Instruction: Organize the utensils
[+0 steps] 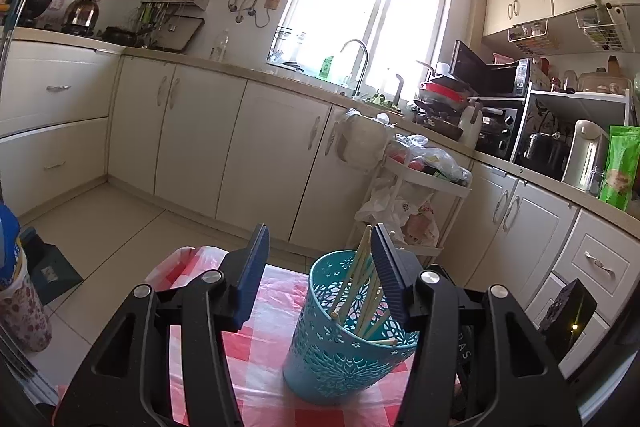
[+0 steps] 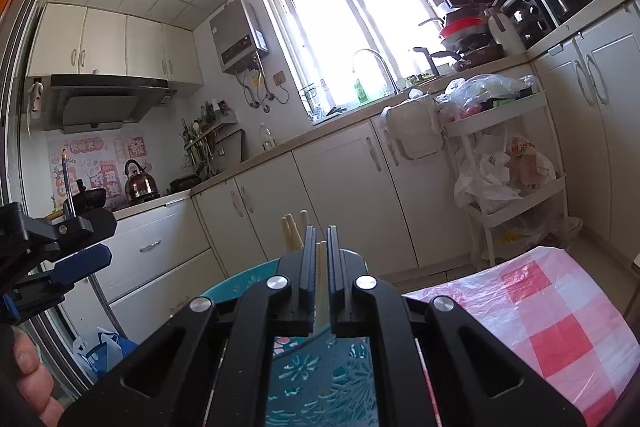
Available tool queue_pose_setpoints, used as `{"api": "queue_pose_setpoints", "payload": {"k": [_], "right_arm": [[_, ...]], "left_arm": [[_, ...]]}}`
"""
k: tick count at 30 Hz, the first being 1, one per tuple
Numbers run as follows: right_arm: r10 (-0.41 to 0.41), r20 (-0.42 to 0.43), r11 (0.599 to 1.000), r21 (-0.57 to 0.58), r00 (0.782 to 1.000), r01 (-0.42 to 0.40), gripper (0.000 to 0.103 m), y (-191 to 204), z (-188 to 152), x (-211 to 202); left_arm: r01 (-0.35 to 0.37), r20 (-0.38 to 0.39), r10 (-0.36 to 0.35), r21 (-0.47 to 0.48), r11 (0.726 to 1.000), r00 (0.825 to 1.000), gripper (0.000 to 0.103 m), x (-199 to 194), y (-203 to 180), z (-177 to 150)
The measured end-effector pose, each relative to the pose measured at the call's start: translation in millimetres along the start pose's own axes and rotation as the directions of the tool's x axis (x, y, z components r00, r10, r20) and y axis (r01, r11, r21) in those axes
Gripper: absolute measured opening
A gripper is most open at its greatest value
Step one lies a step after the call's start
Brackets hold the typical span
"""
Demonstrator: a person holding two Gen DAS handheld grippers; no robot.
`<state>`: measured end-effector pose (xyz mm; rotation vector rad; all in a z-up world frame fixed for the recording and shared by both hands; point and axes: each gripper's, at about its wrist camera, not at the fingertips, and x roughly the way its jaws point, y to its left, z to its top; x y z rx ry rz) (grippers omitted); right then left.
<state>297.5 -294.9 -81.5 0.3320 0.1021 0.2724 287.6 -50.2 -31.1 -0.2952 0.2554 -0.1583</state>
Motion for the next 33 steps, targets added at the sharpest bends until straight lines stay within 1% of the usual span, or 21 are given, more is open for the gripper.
{"api": "queue_pose_setpoints", "payload": {"k": [7, 12, 13, 14, 16, 22, 26, 28, 30, 33], "right_arm": [[-0.002, -0.052, 1.000, -0.007, 0.999, 0.001, 0.006, -2, -3, -23], [0.000, -0.098, 1.000, 0.018, 0.995, 0.001, 0.007, -7, -8, -49], [-0.003, -0.113, 1.000, 0.022, 0.994, 0.006, 0.008, -7, -9, -56], [-0.003, -0.123, 1.000, 0.028, 0.992, 0.006, 0.013, -7, -10, -62], [-0.004, -0.141, 0.999, 0.036, 0.990, 0.009, 0.017, -6, -13, -78], [-0.032, -0.240, 0.999, 0.004, 0.970, 0.034, 0.021, 5, -24, -117], [-0.069, -0.265, 0.998, -0.032, 0.962, 0.062, 0.032, 15, -27, -138], [-0.109, -0.289, 0.993, -0.081, 0.951, 0.090, 0.038, 22, -31, -143], [-0.143, -0.333, 0.988, -0.108, 0.932, 0.113, 0.039, 24, -36, -143], [-0.184, -0.384, 0.982, -0.113, 0.905, 0.152, 0.042, 22, -45, -142]], "left_arm": [[-0.015, -0.020, 0.015, -0.013, 1.000, 1.000, 0.050, 0, 9, -4], [-0.025, -0.034, 0.025, -0.015, 1.000, 0.999, 0.051, -3, 15, -8], [-0.028, -0.036, 0.028, -0.012, 1.000, 0.999, 0.051, -5, 16, -9], [-0.031, -0.037, 0.030, -0.010, 0.999, 0.999, 0.051, -7, 16, -9], [-0.037, -0.038, 0.037, -0.002, 0.999, 0.999, 0.051, -13, 16, -11], [-0.053, -0.056, 0.054, 0.029, 0.998, 0.997, 0.053, -38, 16, -20], [-0.065, -0.072, 0.069, 0.047, 0.997, 0.995, 0.054, -56, 15, -25], [-0.073, -0.086, 0.079, 0.068, 0.995, 0.993, 0.054, -63, 14, -28], [-0.081, -0.104, 0.089, 0.082, 0.993, 0.991, 0.056, -69, 13, -31], [-0.094, -0.123, 0.107, 0.109, 0.990, 0.987, 0.058, -80, 13, -37]]}}
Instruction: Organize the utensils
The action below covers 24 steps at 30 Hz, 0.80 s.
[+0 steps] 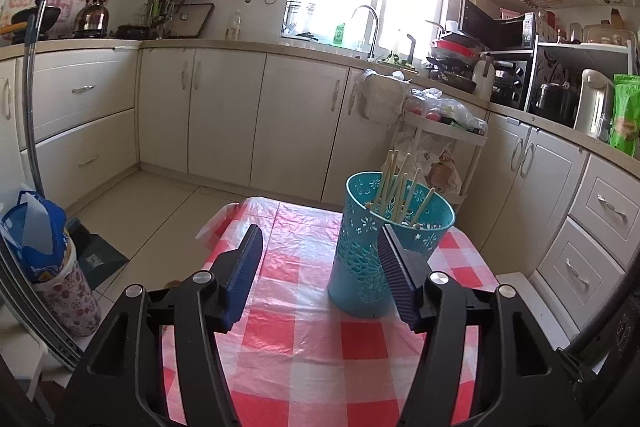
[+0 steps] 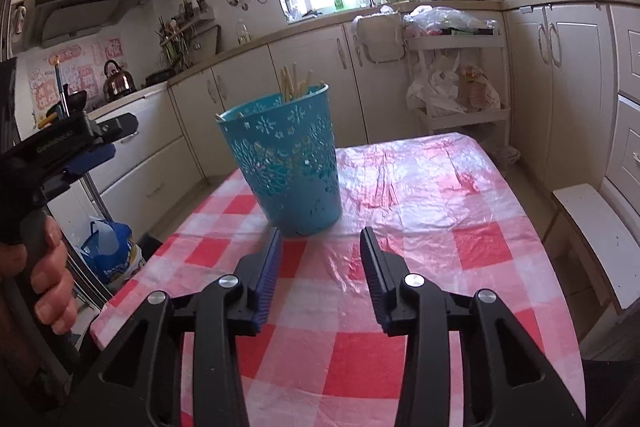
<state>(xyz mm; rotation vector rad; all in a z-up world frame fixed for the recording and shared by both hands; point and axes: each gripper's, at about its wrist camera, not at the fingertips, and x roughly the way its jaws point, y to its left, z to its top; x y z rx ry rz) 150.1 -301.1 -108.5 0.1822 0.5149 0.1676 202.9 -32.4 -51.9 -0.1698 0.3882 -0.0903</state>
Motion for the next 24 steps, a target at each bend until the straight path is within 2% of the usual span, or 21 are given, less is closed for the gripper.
{"api": "queue_pose_setpoints", "payload": {"k": [4, 7, 10, 14, 19, 24], "right_arm": [[-0.046, -0.085, 0.998, 0.034, 0.995, 0.049, 0.045, -6, -9, 5], [-0.066, -0.109, 0.997, 0.033, 0.992, 0.071, 0.054, -5, -14, 0], [-0.076, -0.122, 0.996, 0.030, 0.990, 0.081, 0.060, -1, -18, -8], [-0.084, -0.139, 0.995, 0.037, 0.987, 0.090, 0.068, 5, -21, -21], [-0.090, -0.146, 0.995, 0.040, 0.985, 0.097, 0.074, 10, -28, -43], [-0.091, -0.144, 0.993, 0.056, 0.985, 0.100, 0.075, 10, -33, -65]], "left_arm": [[-0.019, -0.035, 0.020, 0.018, 1.000, 0.999, 0.060, -7, 5, -7], [-0.032, -0.057, 0.034, 0.035, 0.999, 0.998, 0.062, -11, 8, -12], [-0.043, -0.071, 0.046, 0.042, 0.998, 0.996, 0.064, -19, 9, -15], [-0.048, -0.072, 0.053, 0.060, 0.997, 0.996, 0.071, -37, 6, -16], [-0.046, -0.066, 0.052, 0.093, 0.995, 0.996, 0.084, -61, -2, -15], [-0.047, -0.062, 0.055, 0.118, 0.992, 0.997, 0.092, -84, -9, -16]]}}
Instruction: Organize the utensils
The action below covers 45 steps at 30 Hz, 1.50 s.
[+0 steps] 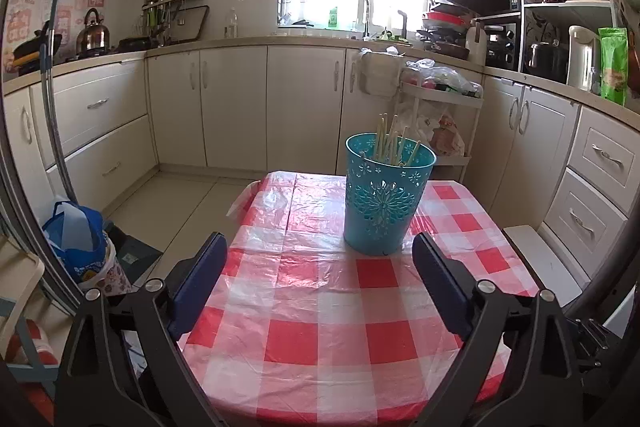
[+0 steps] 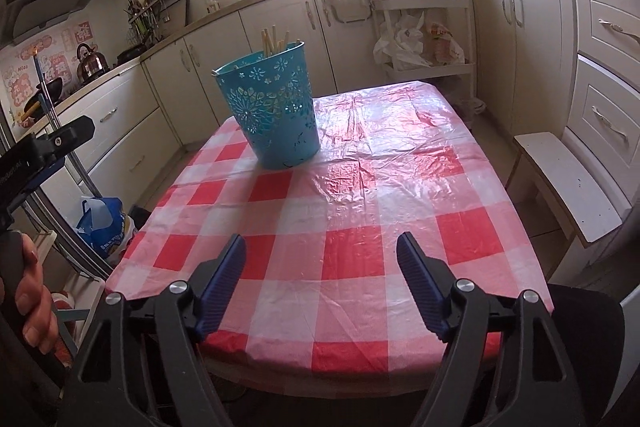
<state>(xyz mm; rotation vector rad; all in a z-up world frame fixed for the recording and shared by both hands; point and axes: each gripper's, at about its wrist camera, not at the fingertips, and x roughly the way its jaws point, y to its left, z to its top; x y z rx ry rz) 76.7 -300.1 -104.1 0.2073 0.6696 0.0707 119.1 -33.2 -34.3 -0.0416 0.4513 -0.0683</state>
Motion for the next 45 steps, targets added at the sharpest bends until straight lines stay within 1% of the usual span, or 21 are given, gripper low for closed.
{"api": "queue_pose_setpoints", "payload": {"k": [3, 9, 16, 19, 21, 22, 25, 28, 29, 30, 32, 34, 37, 41, 45], "right_arm": [[-0.007, -0.003, 1.000, 0.004, 1.000, 0.007, 0.076, -1, -4, -10], [-0.014, -0.014, 1.000, 0.020, 1.000, 0.015, 0.080, -1, -12, -28], [-0.013, -0.018, 1.000, 0.006, 1.000, 0.014, 0.084, 10, -20, -56], [-0.016, -0.024, 1.000, 0.007, 1.000, 0.016, 0.089, 19, -21, -71], [-0.019, -0.008, 1.000, 0.002, 1.000, 0.019, 0.092, 25, -21, -83], [-0.027, 0.004, 1.000, -0.007, 1.000, 0.027, 0.096, 30, -21, -91], [-0.062, 0.010, 0.998, -0.014, 0.998, 0.062, 0.096, 40, -22, -104], [-0.064, -0.055, 0.997, 0.033, 0.996, 0.066, 0.096, 44, -24, -107], [-0.063, -0.063, 0.997, 0.051, 0.996, 0.066, 0.096, 43, -26, -109], [-0.066, -0.056, 0.996, 0.062, 0.996, 0.070, 0.096, 43, -28, -112], [-0.080, -0.016, 0.994, 0.075, 0.997, 0.081, 0.096, 44, -36, -122], [-0.087, -0.004, 0.994, 0.070, 0.996, 0.087, 0.096, 46, -43, -126], [-0.088, -0.029, 0.994, 0.055, 0.996, 0.089, 0.096, 53, -51, -125], [-0.089, -0.049, 0.996, 0.019, 0.995, 0.090, 0.096, 60, -51, -124], [-0.076, -0.033, 0.997, -0.014, 0.997, 0.075, 0.096, 66, -52, -128]], "left_arm": [[-0.012, -0.001, 0.012, 0.012, 1.000, 1.000, 0.095, -11, -2, -1], [-0.017, -0.037, 0.018, 0.036, 0.999, 0.999, 0.095, -29, -5, -4], [-0.008, -0.055, 0.011, 0.051, 0.999, 0.998, 0.095, -55, -6, -10], [-0.009, -0.064, 0.012, 0.053, 0.999, 0.998, 0.095, -66, -4, -13], [-0.007, -0.068, 0.010, 0.051, 0.999, 0.998, 0.095, -75, -2, -16], [-0.008, -0.073, 0.011, 0.049, 0.999, 0.997, 0.095, -78, -1, -17], [-0.017, -0.101, 0.022, 0.051, 0.999, 0.995, 0.095, -85, 2, -21], [-0.037, -0.138, 0.046, 0.062, 0.997, 0.989, 0.095, -89, 4, -26], [-0.040, -0.143, 0.048, 0.062, 0.997, 0.989, 0.095, -90, 4, -27], [-0.040, -0.145, 0.049, 0.061, 0.997, 0.988, 0.095, -94, 5, -29], [-0.037, -0.136, 0.045, 0.057, 0.998, 0.990, 0.095, -100, 6, -31], [-0.037, -0.134, 0.044, 0.055, 0.998, 0.990, 0.095, -104, 7, -33], [-0.037, -0.134, 0.043, 0.051, 0.998, 0.990, 0.095, -109, 9, -34], [-0.058, -0.123, 0.065, 0.062, 0.996, 0.990, 0.095, -117, 9, -35], [-0.069, -0.120, 0.076, 0.061, 0.996, 0.990, 0.095, -121, 12, -36]]}}
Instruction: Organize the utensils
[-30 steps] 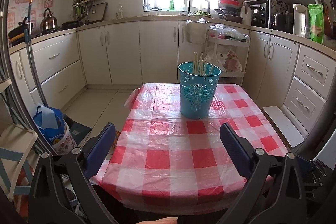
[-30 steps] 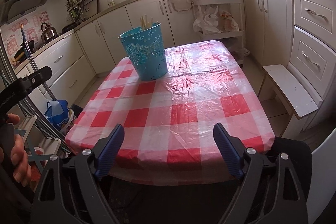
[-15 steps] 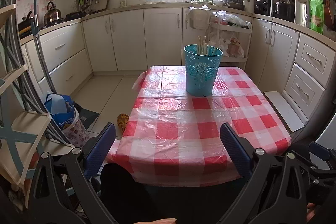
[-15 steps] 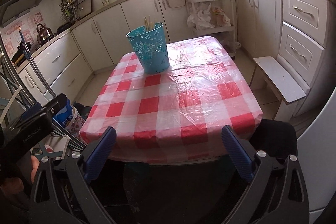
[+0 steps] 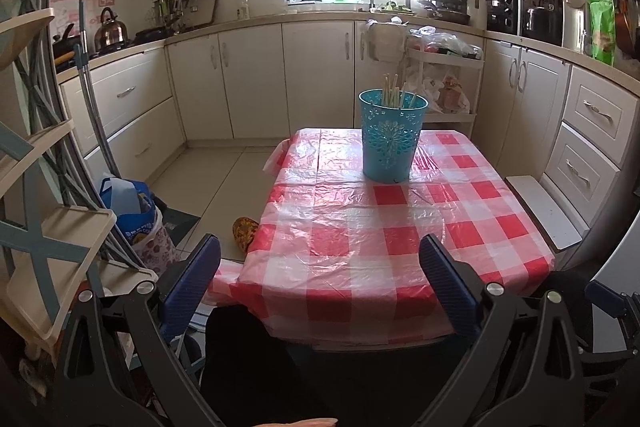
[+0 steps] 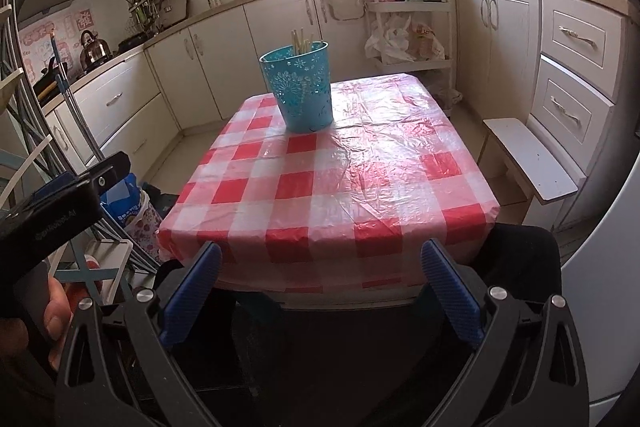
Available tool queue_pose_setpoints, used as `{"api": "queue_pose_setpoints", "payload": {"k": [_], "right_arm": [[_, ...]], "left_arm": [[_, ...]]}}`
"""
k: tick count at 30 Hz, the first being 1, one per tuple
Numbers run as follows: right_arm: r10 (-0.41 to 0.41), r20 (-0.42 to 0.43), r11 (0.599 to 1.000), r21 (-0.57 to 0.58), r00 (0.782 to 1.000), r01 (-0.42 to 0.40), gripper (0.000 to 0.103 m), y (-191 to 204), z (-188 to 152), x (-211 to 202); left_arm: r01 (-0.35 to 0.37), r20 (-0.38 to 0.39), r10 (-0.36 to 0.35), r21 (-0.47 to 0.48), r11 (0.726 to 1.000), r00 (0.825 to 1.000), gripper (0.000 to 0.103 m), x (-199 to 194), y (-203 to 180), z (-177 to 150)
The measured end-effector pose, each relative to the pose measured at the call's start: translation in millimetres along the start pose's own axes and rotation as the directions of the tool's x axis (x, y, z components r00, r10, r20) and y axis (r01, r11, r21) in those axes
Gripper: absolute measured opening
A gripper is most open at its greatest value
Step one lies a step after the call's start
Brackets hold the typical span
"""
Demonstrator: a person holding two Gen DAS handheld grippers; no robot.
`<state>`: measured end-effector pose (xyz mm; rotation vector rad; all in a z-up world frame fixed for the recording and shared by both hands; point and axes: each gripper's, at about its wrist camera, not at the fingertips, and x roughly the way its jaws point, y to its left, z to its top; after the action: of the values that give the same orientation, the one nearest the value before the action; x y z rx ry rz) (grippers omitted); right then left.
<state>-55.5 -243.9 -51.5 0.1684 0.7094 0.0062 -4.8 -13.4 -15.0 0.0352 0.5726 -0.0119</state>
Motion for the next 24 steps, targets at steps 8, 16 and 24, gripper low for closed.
{"api": "queue_pose_setpoints", "payload": {"k": [8, 16, 24], "right_arm": [[-0.025, -0.030, 0.999, -0.033, 0.999, 0.024, 0.096, 7, -2, 4], [-0.030, -0.046, 0.999, -0.043, 0.999, 0.028, 0.096, 8, -5, 7], [-0.031, -0.059, 0.999, -0.046, 0.998, 0.028, 0.096, 9, -6, 10]], "left_arm": [[0.000, -0.001, 0.000, 0.002, 1.000, 1.000, 0.095, -1, 0, -1], [0.009, -0.015, -0.009, -0.005, 1.000, 1.000, 0.095, 1, 1, -2], [0.068, -0.035, -0.070, -0.055, 0.996, 0.997, 0.095, 5, 9, -8]]}}
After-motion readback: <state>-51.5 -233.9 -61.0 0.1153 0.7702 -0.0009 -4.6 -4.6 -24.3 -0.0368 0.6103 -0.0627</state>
